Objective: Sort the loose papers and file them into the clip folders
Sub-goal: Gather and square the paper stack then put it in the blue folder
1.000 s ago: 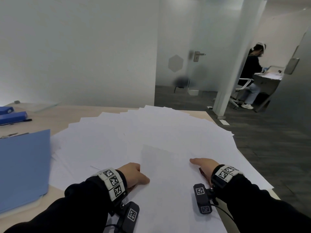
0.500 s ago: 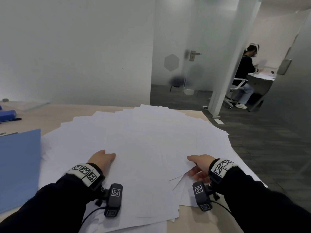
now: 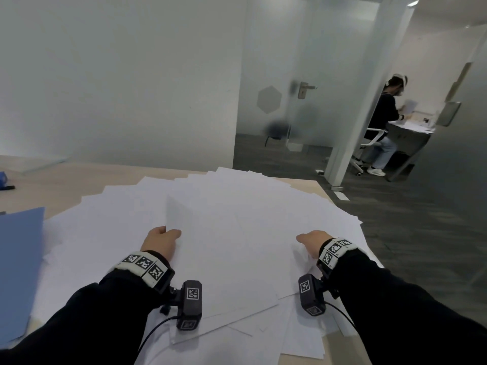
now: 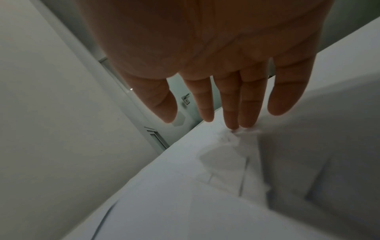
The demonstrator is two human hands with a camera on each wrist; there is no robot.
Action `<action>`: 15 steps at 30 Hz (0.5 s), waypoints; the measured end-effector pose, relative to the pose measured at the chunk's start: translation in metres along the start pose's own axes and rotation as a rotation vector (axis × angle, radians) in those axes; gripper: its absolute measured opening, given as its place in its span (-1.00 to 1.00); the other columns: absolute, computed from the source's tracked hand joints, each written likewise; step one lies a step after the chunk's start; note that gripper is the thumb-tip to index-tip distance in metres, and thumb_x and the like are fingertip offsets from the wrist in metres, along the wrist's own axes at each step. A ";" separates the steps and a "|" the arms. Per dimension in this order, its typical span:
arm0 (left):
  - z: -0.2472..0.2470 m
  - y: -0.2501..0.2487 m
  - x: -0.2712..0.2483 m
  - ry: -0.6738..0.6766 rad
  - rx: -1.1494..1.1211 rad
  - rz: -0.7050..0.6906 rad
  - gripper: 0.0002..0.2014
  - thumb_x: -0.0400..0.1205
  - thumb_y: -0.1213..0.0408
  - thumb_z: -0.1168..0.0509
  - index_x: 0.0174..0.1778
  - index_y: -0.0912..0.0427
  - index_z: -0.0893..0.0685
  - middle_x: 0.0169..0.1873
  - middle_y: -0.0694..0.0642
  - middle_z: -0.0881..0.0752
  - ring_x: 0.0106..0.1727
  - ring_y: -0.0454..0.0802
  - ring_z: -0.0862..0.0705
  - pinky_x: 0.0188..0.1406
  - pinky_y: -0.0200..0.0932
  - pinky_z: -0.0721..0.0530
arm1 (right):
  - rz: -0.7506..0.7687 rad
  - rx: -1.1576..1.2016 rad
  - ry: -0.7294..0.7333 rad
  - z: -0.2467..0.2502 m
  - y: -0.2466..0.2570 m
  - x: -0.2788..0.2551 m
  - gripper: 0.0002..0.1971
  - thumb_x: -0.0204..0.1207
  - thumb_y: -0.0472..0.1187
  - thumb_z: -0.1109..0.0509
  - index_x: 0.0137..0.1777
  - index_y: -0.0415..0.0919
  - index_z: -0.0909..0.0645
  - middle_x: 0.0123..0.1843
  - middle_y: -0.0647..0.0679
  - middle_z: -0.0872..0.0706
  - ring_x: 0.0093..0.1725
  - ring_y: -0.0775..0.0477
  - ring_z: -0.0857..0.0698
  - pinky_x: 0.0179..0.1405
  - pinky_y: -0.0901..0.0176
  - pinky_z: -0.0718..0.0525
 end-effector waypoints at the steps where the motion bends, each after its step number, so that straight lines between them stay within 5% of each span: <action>1: -0.004 -0.001 0.000 0.012 -0.014 -0.005 -0.49 0.67 0.25 -0.33 0.53 0.33 -0.46 0.33 0.17 -0.59 0.44 0.24 -0.53 0.29 -0.08 -0.42 | 0.002 -0.023 0.024 -0.002 0.004 0.001 -0.66 0.63 0.06 -0.20 0.01 -0.25 -0.55 -0.01 -0.19 -0.63 0.00 -0.22 -0.62 0.03 0.14 -0.47; 4: -0.016 0.002 0.004 0.065 -0.050 0.017 -0.45 0.55 0.19 -0.41 0.46 0.29 -0.53 0.24 0.19 -0.66 0.26 0.22 -0.62 0.33 0.02 -0.54 | 0.032 -0.049 0.038 -0.008 0.006 0.008 -0.55 0.59 0.09 -0.24 0.27 -0.24 -0.56 0.21 -0.23 -0.66 0.19 -0.27 -0.68 0.19 0.10 -0.53; 7: -0.026 -0.003 -0.002 0.105 -0.064 0.016 -0.54 0.56 0.22 -0.41 0.37 0.26 -0.57 0.08 0.12 -0.68 0.16 0.19 -0.65 0.35 0.10 -0.58 | -0.004 0.064 0.015 -0.009 -0.002 0.019 -0.26 0.45 0.16 -0.36 0.56 -0.24 -0.37 0.39 -0.23 -0.62 0.23 -0.31 -0.69 0.32 -0.06 -0.58; 11: -0.039 -0.005 -0.007 0.144 -0.109 0.017 -0.72 0.62 0.31 -0.37 0.23 0.22 -0.56 -0.17 0.00 -0.62 -0.16 -0.01 -0.64 0.05 -0.05 -0.57 | 0.038 -0.113 -0.024 -0.010 0.004 0.009 -0.53 0.55 0.13 -0.24 0.27 -0.21 -0.60 0.30 -0.21 -0.68 0.23 -0.26 -0.65 0.11 0.06 -0.54; 15: -0.051 -0.004 -0.011 0.170 -0.130 0.051 -0.71 0.59 0.36 -0.38 0.21 0.29 -0.59 -0.10 0.13 -0.70 -0.08 0.16 -0.70 -0.05 -0.04 -0.65 | 0.101 -0.266 0.068 -0.028 0.016 -0.003 -0.47 0.45 0.21 -0.14 0.17 -0.20 -0.60 0.28 -0.22 -0.68 0.26 -0.24 -0.64 0.22 0.02 -0.54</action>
Point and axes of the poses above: each hand's wrist, its own x-axis towards the middle knuckle, its own z-axis out of the back of the hand, y = z × x, the point moved 4 cm from there along x, towards the middle knuckle
